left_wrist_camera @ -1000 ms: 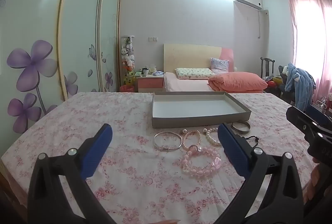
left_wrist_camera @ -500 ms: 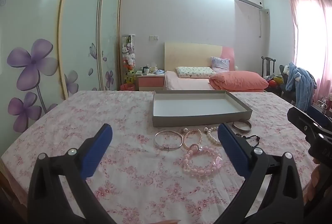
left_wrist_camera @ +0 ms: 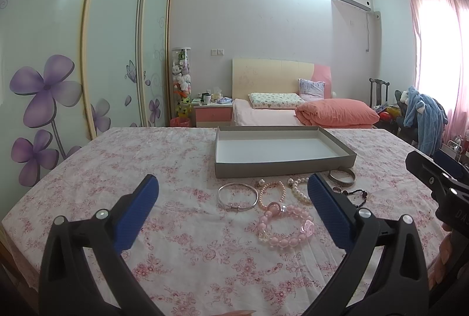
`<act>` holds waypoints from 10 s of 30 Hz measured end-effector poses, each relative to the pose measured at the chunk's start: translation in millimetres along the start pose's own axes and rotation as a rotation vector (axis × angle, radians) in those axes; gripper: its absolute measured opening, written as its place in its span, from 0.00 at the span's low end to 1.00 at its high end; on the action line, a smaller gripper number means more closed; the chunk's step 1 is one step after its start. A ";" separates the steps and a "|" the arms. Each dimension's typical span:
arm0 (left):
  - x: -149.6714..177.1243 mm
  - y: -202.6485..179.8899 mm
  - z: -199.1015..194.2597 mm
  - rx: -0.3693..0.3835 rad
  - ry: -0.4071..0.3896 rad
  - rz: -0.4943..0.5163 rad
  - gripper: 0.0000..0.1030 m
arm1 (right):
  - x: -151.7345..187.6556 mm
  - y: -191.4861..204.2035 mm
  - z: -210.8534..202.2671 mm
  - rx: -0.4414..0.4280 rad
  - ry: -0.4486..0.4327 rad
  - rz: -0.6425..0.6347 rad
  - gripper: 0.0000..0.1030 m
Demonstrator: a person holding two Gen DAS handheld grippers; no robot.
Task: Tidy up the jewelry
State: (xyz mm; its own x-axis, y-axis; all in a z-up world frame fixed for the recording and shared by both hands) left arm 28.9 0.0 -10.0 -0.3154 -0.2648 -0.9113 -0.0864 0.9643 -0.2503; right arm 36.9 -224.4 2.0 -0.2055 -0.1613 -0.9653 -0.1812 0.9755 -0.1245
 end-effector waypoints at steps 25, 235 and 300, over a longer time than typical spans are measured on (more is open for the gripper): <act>0.3 -0.1 -0.3 0.000 0.006 0.001 0.96 | 0.9 0.7 1.0 -0.001 0.004 0.002 0.98; -110.5 -53.1 210.4 0.167 0.249 -0.061 0.13 | -86.2 -28.6 207.5 -0.135 0.131 0.041 0.12; 5.3 36.9 165.1 0.007 0.488 0.057 0.94 | 55.8 -25.1 202.1 -0.098 0.662 -0.027 0.70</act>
State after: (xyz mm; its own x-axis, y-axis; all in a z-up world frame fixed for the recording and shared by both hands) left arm 180.0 34.2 -78.0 -0.7257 -0.1793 -0.6642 -0.0504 0.9767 -0.2086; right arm 224.4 -227.7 -95.2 -0.7407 -0.2736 -0.6136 -0.2744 0.9569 -0.0954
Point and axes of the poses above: each gripper's, at about its wrist camera, not at the fingertips, and z roughly the way its jaws point, y to its left, x to its underside, the point moved 3 cm from there along z, roughly the way its jaws point, and after that the axes turned 15 degrees about -z, right-handed, at the moved point
